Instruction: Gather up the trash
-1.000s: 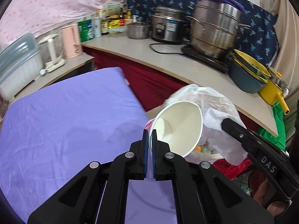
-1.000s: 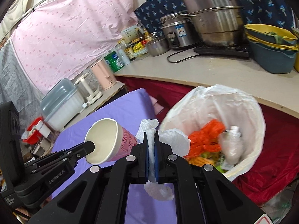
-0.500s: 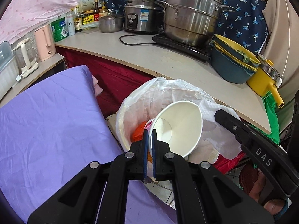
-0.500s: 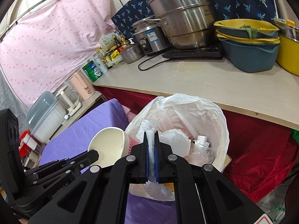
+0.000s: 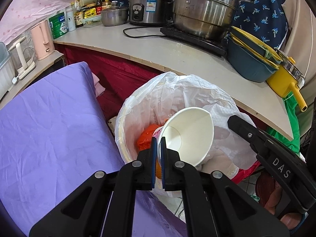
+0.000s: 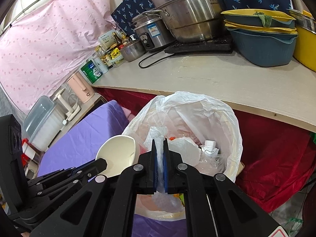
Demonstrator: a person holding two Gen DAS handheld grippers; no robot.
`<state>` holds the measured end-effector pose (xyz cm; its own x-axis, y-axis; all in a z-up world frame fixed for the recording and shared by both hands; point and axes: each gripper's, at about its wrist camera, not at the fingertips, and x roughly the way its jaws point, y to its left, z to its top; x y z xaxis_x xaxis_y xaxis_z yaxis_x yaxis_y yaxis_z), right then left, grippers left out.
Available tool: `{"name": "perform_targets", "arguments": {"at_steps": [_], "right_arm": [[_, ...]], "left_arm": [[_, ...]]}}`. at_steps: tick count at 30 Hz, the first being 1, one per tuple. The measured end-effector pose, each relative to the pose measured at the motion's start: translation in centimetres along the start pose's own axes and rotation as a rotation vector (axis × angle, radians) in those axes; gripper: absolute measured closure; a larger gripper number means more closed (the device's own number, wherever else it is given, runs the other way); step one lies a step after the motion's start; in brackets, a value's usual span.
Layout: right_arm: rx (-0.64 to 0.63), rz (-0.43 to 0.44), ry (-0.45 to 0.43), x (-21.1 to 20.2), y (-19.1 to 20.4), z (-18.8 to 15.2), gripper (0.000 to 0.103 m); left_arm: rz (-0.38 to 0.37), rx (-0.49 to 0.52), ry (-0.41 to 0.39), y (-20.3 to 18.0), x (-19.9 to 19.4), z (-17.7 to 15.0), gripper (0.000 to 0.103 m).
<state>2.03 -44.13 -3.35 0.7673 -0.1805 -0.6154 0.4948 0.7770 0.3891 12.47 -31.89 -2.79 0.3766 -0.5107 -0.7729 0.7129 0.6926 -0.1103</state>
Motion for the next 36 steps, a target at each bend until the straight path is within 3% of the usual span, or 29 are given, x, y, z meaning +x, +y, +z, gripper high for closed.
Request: {"name": "perform_targets", "arguments": {"at_steps": [7, 11, 13, 14, 15, 17, 21, 23, 27, 36], "right_arm": [[-0.002, 0.002, 0.002, 0.2, 0.1, 0.1, 0.096], [-0.004, -0.011, -0.01, 0.1, 0.3, 0.1, 0.09], [0.002, -0.015, -0.018, 0.0, 0.3, 0.1, 0.076], [0.005, -0.017, -0.026, -0.2, 0.3, 0.2, 0.067], [0.005, -0.018, -0.033, -0.4, 0.4, 0.2, 0.066], [0.002, -0.016, -0.037, -0.8, 0.5, 0.3, 0.066], [-0.009, -0.014, -0.051, -2.0, 0.9, 0.5, 0.064], [-0.018, -0.015, -0.06, -2.7, 1.3, 0.4, 0.054], [-0.035, -0.012, -0.071, -4.7, 2.2, -0.2, 0.045], [-0.093, -0.055, -0.066, -8.5, 4.1, -2.5, 0.033]], "left_arm": [[-0.006, 0.002, 0.006, 0.0, 0.5, 0.0, 0.1], [-0.007, 0.0, 0.001, 0.0, 0.6, 0.0, 0.097], [0.001, -0.001, -0.009, 0.1, 0.5, 0.0, 0.09], [0.008, -0.004, -0.013, 0.1, 0.4, -0.1, 0.081], [0.016, -0.01, -0.02, 0.2, 0.2, -0.1, 0.068], [0.032, -0.024, -0.043, 0.6, -0.4, -0.1, 0.06], [0.051, -0.035, -0.06, 1.1, -1.7, -0.2, 0.054], [0.073, -0.037, -0.078, 1.3, -2.7, -0.5, 0.047], [0.112, -0.028, -0.111, 1.5, -5.0, -1.2, 0.038], [0.175, -0.034, -0.141, 1.8, -9.1, -3.7, 0.028]]}}
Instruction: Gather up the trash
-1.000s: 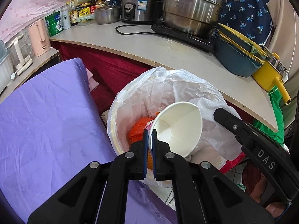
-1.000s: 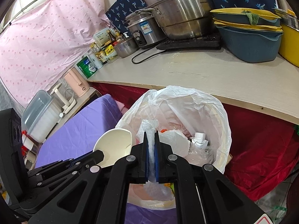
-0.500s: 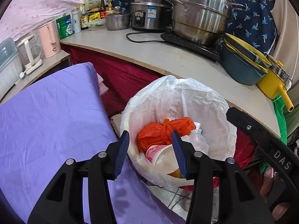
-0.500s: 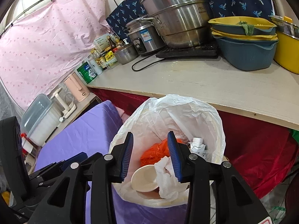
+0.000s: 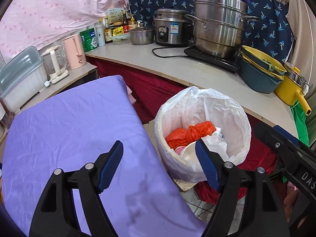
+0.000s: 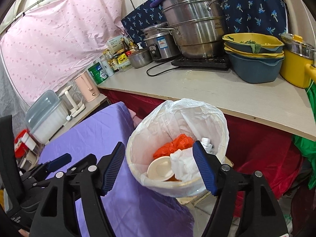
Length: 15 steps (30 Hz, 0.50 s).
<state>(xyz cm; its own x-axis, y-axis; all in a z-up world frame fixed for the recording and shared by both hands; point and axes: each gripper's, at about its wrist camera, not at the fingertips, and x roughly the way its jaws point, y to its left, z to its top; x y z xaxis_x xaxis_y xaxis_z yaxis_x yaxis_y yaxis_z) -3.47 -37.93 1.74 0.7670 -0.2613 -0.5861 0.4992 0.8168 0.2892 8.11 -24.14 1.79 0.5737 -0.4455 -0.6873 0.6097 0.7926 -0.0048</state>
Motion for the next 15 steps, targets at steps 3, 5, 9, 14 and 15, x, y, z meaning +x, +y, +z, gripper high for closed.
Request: {"name": "perform_targets", "arguments": {"at_steps": [3, 5, 9, 14, 15], "right_arm": [[-0.03, -0.031, 0.007, -1.1, 0.7, -0.8, 0.033], [-0.04, -0.036, 0.014, -1.8, 1.0, -1.4, 0.031], [-0.057, -0.069, 0.032, -2.9, 1.6, -2.7, 0.025], [-0.096, -0.102, 0.047, -4.1, 2.4, -4.1, 0.021], [-0.103, -0.107, 0.045, -4.3, 2.5, -4.3, 0.021]], "left_arm": [[0.029, 0.001, -0.009, 0.2, -1.2, -0.9, 0.023], [0.044, 0.0, -0.011, 0.4, -2.0, -1.5, 0.023], [0.07, -0.014, -0.004, 1.1, -3.2, -2.8, 0.019], [0.091, -0.017, 0.002, 1.8, -4.7, -4.4, 0.016], [0.095, -0.02, 0.001, 1.9, -5.0, -4.6, 0.016]]}}
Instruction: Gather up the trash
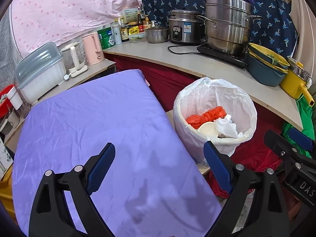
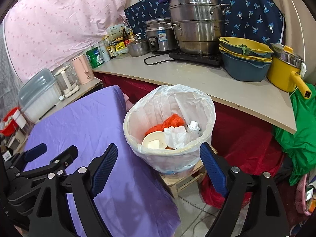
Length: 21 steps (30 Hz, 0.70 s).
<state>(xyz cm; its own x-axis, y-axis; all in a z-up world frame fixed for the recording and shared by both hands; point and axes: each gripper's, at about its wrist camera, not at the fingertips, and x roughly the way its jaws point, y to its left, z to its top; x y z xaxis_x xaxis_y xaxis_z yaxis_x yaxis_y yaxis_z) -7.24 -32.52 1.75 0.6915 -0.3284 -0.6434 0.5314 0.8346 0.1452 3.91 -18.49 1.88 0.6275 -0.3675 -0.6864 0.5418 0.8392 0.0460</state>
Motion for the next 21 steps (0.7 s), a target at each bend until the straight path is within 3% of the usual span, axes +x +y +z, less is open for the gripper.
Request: {"name": "perform_targets", "arguments": {"at_steps": [7, 21], "right_arm": [[0.005, -0.007, 0.015, -1.2, -0.1, -1.3, 0.012], [-0.032, -0.055, 0.016, -2.9, -0.2, -3.4, 0.012]], "left_arm": [[0.01, -0.031, 0.009, 0.8, -1.2, -1.3, 0.014], [0.044, -0.022, 0.032, 0.4, -2.2, -3.5, 0.011]]}}
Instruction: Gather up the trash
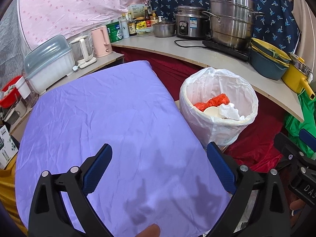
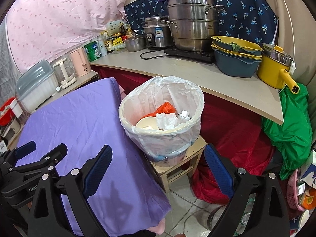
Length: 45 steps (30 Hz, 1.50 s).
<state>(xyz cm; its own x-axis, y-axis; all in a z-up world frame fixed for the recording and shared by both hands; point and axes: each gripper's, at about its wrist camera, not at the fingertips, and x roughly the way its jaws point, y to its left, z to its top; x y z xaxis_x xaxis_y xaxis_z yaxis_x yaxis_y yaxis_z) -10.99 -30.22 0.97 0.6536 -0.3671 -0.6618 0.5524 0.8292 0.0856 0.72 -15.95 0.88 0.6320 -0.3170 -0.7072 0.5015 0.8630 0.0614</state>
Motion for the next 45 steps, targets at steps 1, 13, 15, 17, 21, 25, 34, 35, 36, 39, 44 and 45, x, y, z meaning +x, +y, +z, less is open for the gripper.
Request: {"name": "perform_targets", "arguments": {"at_steps": [1, 13, 15, 17, 21, 25, 34, 35, 36, 39, 44, 45], "right_arm": [[-0.005, -0.007, 0.0, 0.0, 0.1, -0.2, 0.012], [-0.005, -0.009, 0.005, 0.0, 0.5, -0.9, 0.012], [-0.004, -0.008, 0.01, 0.1, 0.5, -1.0, 0.012], [-0.003, -0.008, 0.012, 0.2, 0.6, -1.1, 0.012], [-0.006, -0.011, 0.017, 0.3, 0.6, -1.1, 0.012], [-0.01, -0.017, 0.017, 0.4, 0.6, -1.3, 0.012], [-0.011, -0.017, 0.025, 0.9, 0.4, -1.4, 0.012], [-0.011, -0.016, 0.024, 0.9, 0.4, -1.4, 0.012], [-0.012, -0.016, 0.025, 0.9, 0.3, -1.4, 0.012], [-0.01, -0.015, 0.026, 1.0, 0.3, -1.5, 0.012], [-0.011, -0.014, 0.028, 1.1, 0.3, -1.5, 0.012], [-0.011, -0.014, 0.028, 1.2, 0.4, -1.6, 0.012]], "left_arm": [[0.003, -0.001, -0.001, 0.0, 0.0, -0.1, 0.011], [0.023, -0.004, 0.023, -0.4, 0.5, -1.0, 0.011], [0.024, -0.004, 0.026, -0.4, 0.5, -1.1, 0.011], [0.028, -0.003, 0.026, -0.5, 0.6, -1.2, 0.011], [0.031, -0.008, 0.03, -0.5, 0.7, -1.3, 0.011], [0.032, -0.021, 0.034, -0.4, 0.9, -1.4, 0.011], [0.046, -0.027, 0.031, -0.5, 1.1, -1.6, 0.011], [0.047, -0.026, 0.031, -0.5, 1.1, -1.5, 0.011], [0.048, -0.027, 0.031, -0.5, 1.1, -1.6, 0.011], [0.047, -0.025, 0.03, -0.5, 1.1, -1.6, 0.011], [0.05, -0.019, 0.028, -0.7, 1.2, -1.6, 0.011], [0.05, -0.017, 0.026, -0.7, 1.2, -1.6, 0.011]]}}
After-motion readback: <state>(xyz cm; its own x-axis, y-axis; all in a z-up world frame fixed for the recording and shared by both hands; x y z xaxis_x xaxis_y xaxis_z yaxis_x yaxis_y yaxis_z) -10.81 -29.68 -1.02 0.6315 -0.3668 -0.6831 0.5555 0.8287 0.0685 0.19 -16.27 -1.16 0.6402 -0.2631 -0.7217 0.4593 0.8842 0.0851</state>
